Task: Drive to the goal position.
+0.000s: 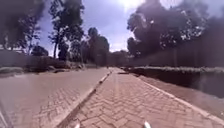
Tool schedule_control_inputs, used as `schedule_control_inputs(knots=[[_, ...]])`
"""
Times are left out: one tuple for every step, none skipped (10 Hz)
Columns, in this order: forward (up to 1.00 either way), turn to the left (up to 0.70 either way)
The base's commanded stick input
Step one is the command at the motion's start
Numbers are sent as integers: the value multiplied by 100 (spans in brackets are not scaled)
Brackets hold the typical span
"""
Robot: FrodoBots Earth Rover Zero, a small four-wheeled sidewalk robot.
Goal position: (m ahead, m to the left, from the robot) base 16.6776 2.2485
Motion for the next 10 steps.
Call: schedule_control_inputs(knots=[[70,-35],[70,-35],[70,-35],[70,-35],[70,0],[70,0],[70,0],[70,0],[70,0],[70,0]])
